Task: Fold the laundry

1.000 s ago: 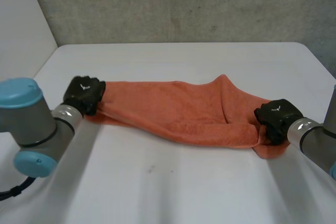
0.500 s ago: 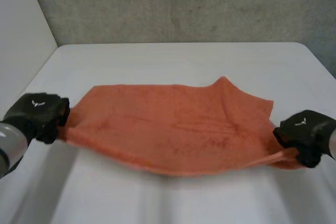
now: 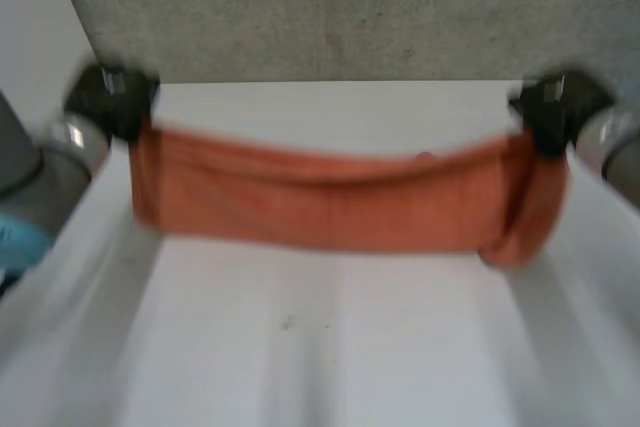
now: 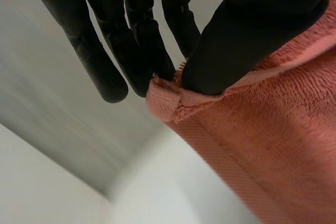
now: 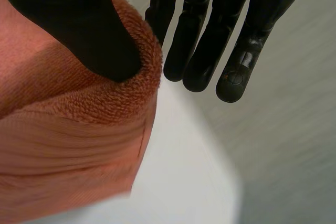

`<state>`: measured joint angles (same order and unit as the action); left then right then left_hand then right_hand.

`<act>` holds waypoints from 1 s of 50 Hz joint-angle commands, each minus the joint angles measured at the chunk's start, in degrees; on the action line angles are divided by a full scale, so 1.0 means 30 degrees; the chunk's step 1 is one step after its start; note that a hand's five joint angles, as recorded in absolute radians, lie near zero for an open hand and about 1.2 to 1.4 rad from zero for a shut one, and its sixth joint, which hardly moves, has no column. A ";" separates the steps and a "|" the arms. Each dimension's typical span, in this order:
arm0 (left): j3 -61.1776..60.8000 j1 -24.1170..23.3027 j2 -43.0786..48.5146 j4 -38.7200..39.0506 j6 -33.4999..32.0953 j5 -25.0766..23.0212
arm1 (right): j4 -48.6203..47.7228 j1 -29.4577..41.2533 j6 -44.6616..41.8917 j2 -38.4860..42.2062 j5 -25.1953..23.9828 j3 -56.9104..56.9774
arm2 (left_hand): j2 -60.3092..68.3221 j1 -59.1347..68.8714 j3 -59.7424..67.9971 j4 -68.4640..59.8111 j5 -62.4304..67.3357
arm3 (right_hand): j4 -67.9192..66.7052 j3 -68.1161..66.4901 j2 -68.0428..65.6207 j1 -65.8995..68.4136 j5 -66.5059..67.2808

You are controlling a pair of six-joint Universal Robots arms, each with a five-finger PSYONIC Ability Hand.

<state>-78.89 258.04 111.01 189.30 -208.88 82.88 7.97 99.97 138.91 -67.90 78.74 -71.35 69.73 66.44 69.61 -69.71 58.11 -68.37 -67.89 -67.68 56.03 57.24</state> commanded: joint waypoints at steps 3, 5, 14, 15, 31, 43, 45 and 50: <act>0.5583 -0.0524 -0.0501 0.7653 0.3269 0.1435 | -0.8859 0.0983 0.2769 -0.2994 0.1379 0.3050 | 0.3424 0.4521 0.3462 -0.3431 0.3963 | -0.3877 -0.4036 -0.4106 0.7991 0.4255; 0.4564 -0.0524 -0.0939 0.8093 0.3649 0.1814 | -0.9043 0.0982 0.2711 -0.3378 0.1322 0.2143 | 0.3424 0.4521 0.3462 -0.3431 0.3963 | -0.3877 -0.4036 -0.4106 0.7991 0.4255; 0.0105 -0.0172 -0.0852 0.7565 0.3855 0.1786 | -0.6004 0.0982 0.2769 -0.3558 0.0971 -0.3159 | 0.3424 0.4521 0.3462 -0.3431 0.3963 | -0.3877 -0.4036 -0.4106 0.7991 0.4255; -0.1056 0.0031 -0.0852 0.7565 0.3913 0.1757 | -0.5998 0.0982 0.2769 -0.3558 0.0970 -0.3169 | 0.3424 0.4521 0.3462 -0.3431 0.3963 | -0.3877 -0.4036 -0.4106 0.7991 0.4255; -0.7513 0.1790 0.0232 0.7594 0.4763 0.1229 | -0.5412 0.0719 0.2798 0.0368 -0.4831 -0.9614 | 0.3424 0.4521 0.3462 -0.3431 0.3963 | -0.3877 -0.4036 -0.4106 0.7991 0.4255; -0.8215 0.2054 -0.0237 0.7565 0.4822 0.1200 | -0.4914 -0.2150 0.4785 -0.0247 -0.4976 -1.0345 | 0.3424 0.4521 0.3462 -0.3431 0.3963 | 0.7369 0.7210 0.7140 -0.3255 -0.6991; -0.8245 0.2025 -0.0237 0.7565 0.4822 0.1200 | -0.4914 -0.2445 0.5142 -0.0306 -0.5095 -1.0464 | 0.3424 0.4521 0.3462 -0.3431 0.3963 | 0.7429 0.7271 0.7200 -0.3315 -0.7052; -0.8274 0.1937 -0.0237 0.7565 0.4822 0.1142 | -0.4885 -0.3031 0.5084 -0.1097 -0.5183 -1.0610 | 0.3424 0.4521 0.3462 -0.3431 0.3963 | 0.9392 0.9233 0.9163 -0.5278 -0.9014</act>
<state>-103.58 264.16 110.36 211.98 -194.41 86.45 -6.80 92.84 153.26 -68.95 63.58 -102.61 69.77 66.75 69.63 -69.72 58.11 -39.05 -39.38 -39.99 33.84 29.54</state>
